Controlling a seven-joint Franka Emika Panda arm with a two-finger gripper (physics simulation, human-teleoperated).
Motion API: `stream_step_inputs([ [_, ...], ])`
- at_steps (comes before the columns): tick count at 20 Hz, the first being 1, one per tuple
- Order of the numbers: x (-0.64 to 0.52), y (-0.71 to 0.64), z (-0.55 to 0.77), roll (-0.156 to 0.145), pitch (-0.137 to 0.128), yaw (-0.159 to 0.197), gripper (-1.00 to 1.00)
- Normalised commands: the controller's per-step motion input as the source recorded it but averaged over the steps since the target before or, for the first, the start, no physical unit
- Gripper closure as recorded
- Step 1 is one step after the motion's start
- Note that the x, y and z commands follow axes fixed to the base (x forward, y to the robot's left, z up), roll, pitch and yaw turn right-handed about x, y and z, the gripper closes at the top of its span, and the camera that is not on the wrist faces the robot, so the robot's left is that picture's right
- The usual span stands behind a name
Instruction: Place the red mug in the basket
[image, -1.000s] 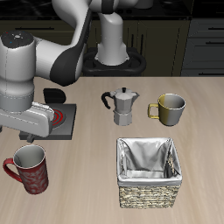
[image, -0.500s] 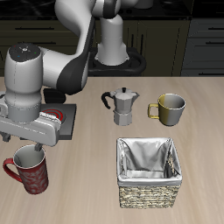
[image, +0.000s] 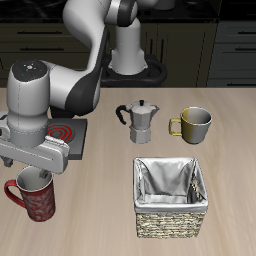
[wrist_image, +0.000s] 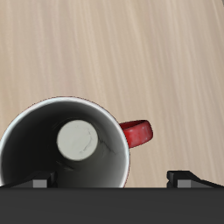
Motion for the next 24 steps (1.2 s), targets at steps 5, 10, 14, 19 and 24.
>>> stream_step_inputs([
  [5, 0.02, 0.0, -0.25, 0.007, 0.034, -0.018, -1.0],
  [10, 0.02, 0.07, -0.4, 0.013, 0.055, -0.028, -1.0],
  [14, -0.07, 0.13, -0.36, 0.074, 0.045, -0.086, 1.0],
  [19, -0.06, 0.05, -0.13, 0.006, 0.018, -0.057, 1.0],
  [24, -0.01, 0.06, 0.1, 0.017, -0.015, -0.019, 1.0],
])
